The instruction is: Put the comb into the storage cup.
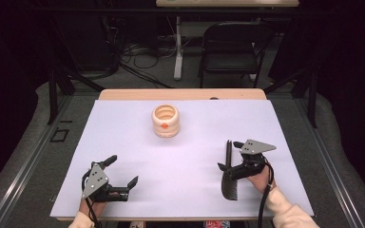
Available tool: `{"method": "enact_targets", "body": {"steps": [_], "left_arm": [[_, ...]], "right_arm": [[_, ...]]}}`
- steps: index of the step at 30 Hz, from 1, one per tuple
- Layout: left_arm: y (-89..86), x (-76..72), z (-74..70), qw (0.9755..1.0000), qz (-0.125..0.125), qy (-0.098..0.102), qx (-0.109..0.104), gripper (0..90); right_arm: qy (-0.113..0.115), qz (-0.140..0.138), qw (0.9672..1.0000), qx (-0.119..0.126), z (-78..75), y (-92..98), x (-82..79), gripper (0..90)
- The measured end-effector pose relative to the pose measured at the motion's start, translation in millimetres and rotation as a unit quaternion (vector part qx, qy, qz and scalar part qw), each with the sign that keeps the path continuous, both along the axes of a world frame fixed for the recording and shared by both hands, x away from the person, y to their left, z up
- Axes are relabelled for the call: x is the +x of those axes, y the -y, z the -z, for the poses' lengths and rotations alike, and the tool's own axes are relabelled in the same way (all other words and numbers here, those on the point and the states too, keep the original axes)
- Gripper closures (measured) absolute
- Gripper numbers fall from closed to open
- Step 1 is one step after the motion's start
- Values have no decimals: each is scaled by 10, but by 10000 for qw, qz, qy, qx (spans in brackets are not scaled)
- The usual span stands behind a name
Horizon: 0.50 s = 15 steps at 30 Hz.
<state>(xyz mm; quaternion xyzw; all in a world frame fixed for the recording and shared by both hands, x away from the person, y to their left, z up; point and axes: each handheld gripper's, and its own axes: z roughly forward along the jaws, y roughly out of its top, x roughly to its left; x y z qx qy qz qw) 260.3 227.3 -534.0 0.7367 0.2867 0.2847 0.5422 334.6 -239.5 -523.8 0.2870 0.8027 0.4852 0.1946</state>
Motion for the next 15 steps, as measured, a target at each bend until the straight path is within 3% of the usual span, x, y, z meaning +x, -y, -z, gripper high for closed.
{"method": "enact_targets", "body": {"steps": [15], "left_arm": [[2,3,1,10000,-1,-4,-7,0]], "right_arm": [[-55,76,9999,-53,1,-37,170,0]]}}
